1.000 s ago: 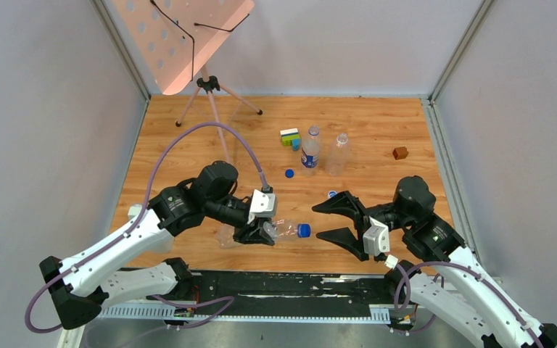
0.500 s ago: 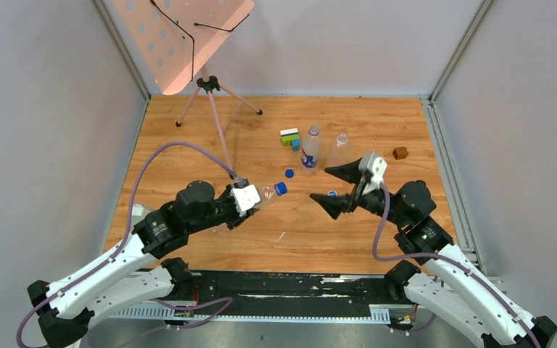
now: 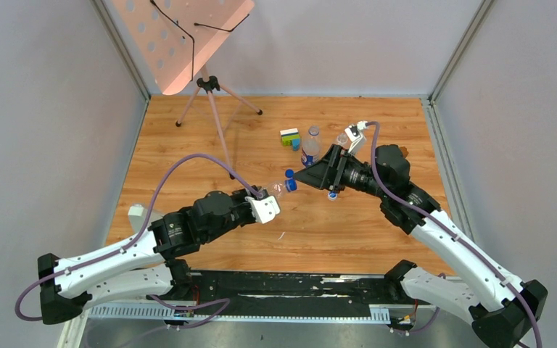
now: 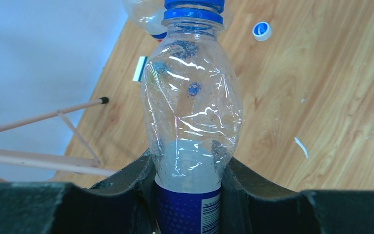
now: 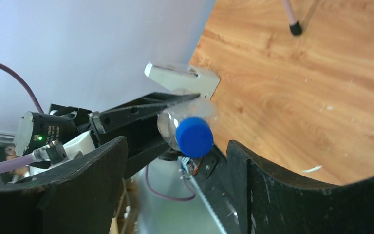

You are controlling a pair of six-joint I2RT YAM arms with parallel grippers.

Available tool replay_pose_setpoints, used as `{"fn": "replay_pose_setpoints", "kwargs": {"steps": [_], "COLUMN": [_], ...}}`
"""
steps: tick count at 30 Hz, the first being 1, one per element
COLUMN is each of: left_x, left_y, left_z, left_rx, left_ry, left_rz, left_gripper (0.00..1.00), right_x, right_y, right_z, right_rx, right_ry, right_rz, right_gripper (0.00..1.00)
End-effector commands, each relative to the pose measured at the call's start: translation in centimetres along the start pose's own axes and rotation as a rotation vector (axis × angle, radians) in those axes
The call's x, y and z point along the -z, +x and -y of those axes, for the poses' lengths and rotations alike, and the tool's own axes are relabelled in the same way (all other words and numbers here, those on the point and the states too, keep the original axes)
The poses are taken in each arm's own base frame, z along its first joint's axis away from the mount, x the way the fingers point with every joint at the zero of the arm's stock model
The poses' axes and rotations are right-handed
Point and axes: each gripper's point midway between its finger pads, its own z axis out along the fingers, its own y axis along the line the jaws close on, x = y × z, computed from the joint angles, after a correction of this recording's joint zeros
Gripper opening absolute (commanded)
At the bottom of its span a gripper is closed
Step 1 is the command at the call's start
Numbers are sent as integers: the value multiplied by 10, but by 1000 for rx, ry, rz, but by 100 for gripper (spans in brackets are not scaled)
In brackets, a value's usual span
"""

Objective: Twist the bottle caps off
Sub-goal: Unscrew the bottle cap from the plastic bottle.

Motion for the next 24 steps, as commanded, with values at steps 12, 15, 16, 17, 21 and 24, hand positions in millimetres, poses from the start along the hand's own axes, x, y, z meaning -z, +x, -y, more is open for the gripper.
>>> {"fn": "replay_pose_setpoints", "kwargs": {"steps": [12, 15, 16, 17, 21, 24], "left_x": [3, 3, 3, 3, 4, 3], "left_y": [-26, -26, -26, -27, -28, -30], "left_z": [-15, -14, -14, -14, -13, -11], "left_rx": [-41, -42, -43, -43, -46, -47], "left_ry": [-61, -57, -55, -55, -46, -37], "left_rz": [81, 81, 81, 82, 89, 94], "left_gripper": [0, 0, 0, 0, 0, 0], "right_x": [-14, -17, -17, -18, -20, -21], "right_y": [17, 17, 17, 17, 17, 18], "right_z": [0, 3, 4, 5, 7, 8], "right_rx": [-224, -230, -230, -229, -221, -219], "right_ry": [-31, -21, -19, -18, -11, -13], "right_rz": [-99, -98, -96, -95, -92, -102], "right_gripper": [64, 55, 53, 50, 42, 35]}}
